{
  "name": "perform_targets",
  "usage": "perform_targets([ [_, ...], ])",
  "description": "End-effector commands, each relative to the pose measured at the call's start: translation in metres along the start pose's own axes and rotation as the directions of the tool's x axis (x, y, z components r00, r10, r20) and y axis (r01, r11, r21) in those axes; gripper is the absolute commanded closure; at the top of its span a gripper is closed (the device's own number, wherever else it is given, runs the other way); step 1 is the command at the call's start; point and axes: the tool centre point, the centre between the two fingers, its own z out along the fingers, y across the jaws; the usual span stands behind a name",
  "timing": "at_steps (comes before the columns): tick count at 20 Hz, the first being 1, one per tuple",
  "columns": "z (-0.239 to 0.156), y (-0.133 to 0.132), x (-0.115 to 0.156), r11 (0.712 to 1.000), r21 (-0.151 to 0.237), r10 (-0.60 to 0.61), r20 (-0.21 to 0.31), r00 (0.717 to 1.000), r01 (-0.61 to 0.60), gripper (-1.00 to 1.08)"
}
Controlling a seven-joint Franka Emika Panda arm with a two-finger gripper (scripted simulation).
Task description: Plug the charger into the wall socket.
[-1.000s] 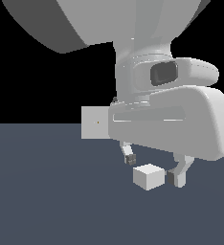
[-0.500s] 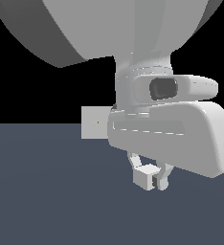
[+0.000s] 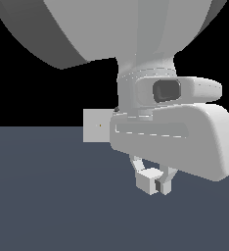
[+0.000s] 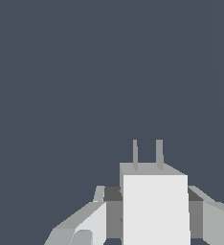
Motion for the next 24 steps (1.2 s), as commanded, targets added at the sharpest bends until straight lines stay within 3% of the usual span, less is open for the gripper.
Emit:
perform_targets([
  [1, -0.002, -0.003, 0.001, 1.000, 0.002, -0.013, 0.000, 1.000, 0.013, 1.08],
  [8, -0.014, -0.025, 0.004, 0.992, 0.011, -0.127, -0.003, 0.992, 0.127, 1.08],
  [13, -0.030, -0.054, 0.003, 0.964, 0.022, -0.266, -0.007, 0.964, 0.266, 1.08],
  [17, -0.046, -0.083, -0.002, 0.914, 0.034, -0.403, -0.011, 0.915, 0.404, 1.08],
  [24, -0.072, -0.127, -0.020, 0.794, 0.053, -0.605, -0.021, 0.796, 0.605, 1.08],
])
